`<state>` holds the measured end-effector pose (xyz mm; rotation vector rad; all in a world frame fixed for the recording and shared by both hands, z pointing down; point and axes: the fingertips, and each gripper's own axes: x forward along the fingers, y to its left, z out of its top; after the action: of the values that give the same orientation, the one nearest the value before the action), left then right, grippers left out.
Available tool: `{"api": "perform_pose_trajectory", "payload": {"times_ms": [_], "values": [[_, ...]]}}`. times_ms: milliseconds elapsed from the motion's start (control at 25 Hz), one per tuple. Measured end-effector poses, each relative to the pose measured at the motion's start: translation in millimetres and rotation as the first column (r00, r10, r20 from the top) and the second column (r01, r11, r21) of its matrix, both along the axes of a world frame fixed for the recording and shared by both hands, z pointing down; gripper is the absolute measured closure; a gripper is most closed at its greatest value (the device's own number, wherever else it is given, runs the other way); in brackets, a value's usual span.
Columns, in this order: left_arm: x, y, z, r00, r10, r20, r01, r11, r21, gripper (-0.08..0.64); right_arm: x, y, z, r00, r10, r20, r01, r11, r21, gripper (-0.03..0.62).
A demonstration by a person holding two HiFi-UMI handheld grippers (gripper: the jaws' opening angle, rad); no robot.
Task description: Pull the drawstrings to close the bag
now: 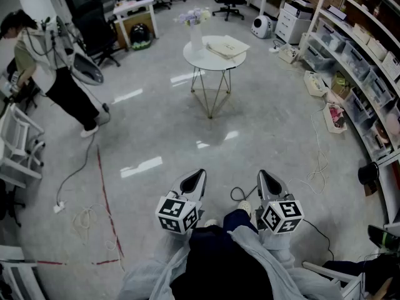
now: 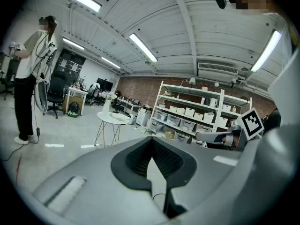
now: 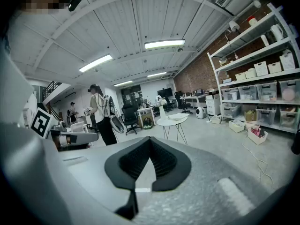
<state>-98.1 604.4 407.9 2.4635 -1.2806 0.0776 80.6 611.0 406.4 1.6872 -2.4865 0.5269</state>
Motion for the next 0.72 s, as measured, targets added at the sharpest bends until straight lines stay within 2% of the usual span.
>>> {"api": "perform_pose_trajectory", "payload": {"times_ms": [400, 720], "values": [[2, 0, 7, 1.000, -0.005, 0.006, 0.005, 1.000, 0.000, 0.546, -2, 0, 7, 1.000, -0.013, 0.003, 0.013, 1.000, 0.001, 0.591], [2, 8, 17, 1.000, 0.022, 0.009, -0.021, 0.999, -0.039, 0.546, -7, 9, 8, 0.999, 0.007, 0.046, -0.007, 1.000, -0.002, 0.591]]}}
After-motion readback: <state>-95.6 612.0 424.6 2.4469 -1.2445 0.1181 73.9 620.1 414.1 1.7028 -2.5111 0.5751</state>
